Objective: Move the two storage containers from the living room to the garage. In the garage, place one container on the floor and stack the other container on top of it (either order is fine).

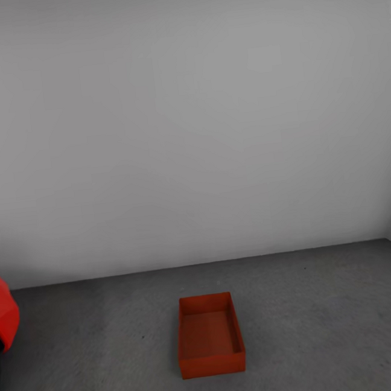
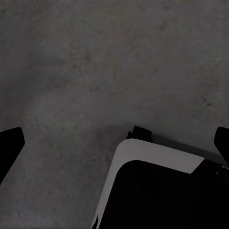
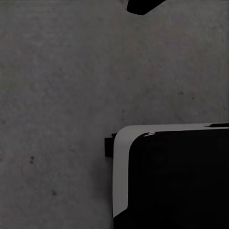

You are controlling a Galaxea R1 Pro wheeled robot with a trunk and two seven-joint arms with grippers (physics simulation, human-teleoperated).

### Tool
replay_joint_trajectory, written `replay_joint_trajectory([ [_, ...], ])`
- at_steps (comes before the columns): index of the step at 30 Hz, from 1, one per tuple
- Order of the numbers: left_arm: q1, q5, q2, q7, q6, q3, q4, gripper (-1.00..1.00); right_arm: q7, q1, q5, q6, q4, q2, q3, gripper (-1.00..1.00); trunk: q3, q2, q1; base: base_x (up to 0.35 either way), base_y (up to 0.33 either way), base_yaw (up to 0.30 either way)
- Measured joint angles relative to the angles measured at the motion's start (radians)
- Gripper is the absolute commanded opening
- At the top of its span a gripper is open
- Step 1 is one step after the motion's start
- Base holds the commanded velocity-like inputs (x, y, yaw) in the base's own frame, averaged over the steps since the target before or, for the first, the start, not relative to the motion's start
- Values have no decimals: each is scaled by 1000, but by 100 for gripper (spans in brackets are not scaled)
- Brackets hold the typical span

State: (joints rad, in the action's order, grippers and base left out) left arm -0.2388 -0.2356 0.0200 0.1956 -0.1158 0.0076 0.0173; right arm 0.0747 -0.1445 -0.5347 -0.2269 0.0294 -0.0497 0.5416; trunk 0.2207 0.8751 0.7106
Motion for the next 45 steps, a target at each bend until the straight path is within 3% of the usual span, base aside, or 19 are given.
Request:
replay_joint_trajectory([
  [45, 0, 0, 0, 0, 0, 0, 0, 100, 0, 0, -2, 1, 1, 0, -1, 100, 0, 0, 0, 0, 0, -280],
])
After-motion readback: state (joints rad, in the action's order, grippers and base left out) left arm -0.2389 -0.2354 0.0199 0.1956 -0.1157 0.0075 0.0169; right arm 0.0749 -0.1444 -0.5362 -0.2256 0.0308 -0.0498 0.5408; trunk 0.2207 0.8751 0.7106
